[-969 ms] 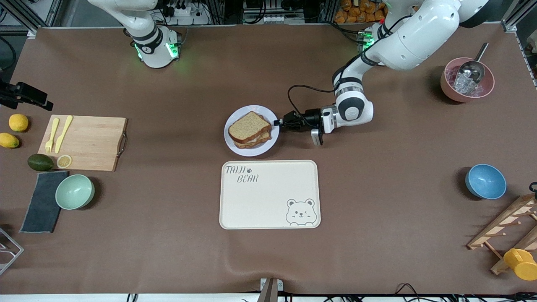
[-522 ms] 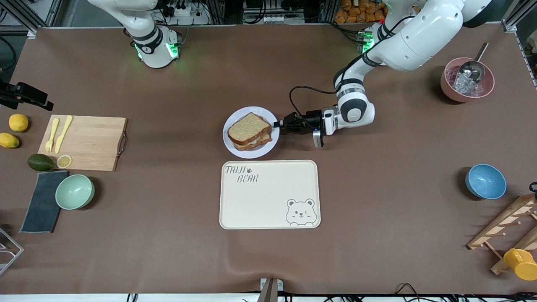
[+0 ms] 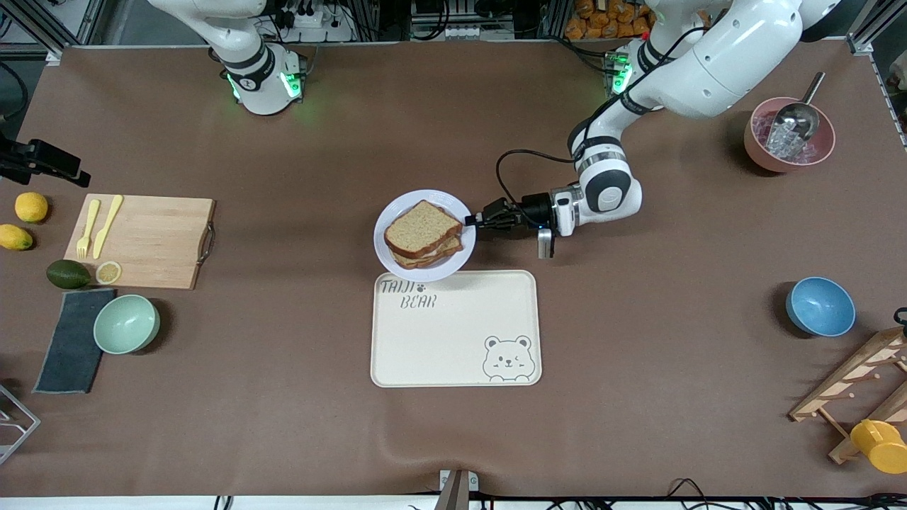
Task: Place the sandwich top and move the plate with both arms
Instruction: 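Slide the plate with the left gripper onto the bear tray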
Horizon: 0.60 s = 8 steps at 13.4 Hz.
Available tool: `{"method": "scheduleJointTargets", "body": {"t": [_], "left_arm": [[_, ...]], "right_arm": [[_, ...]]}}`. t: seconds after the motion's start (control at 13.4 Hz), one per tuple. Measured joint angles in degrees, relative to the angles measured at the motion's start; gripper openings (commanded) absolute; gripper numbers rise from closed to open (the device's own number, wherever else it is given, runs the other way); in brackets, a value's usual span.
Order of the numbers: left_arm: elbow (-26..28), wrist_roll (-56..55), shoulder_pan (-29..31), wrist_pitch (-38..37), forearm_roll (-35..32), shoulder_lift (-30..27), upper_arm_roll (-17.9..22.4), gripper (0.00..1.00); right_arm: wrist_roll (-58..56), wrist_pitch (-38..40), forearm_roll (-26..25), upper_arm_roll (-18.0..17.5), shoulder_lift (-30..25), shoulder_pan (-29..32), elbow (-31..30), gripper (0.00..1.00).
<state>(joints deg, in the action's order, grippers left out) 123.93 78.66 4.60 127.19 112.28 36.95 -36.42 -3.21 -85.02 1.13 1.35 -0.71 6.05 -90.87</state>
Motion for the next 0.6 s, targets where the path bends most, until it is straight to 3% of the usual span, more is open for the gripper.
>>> {"method": "scheduleJointTargets", "body": {"t": [0.6], "left_arm": [[-7.3, -5.07, 2.54, -0.07, 0.02, -0.38, -0.32, 0.0]], "right_arm": [[0.0, 0.01, 0.0, -0.05, 0.07, -0.01, 0.0, 1.0]]}}
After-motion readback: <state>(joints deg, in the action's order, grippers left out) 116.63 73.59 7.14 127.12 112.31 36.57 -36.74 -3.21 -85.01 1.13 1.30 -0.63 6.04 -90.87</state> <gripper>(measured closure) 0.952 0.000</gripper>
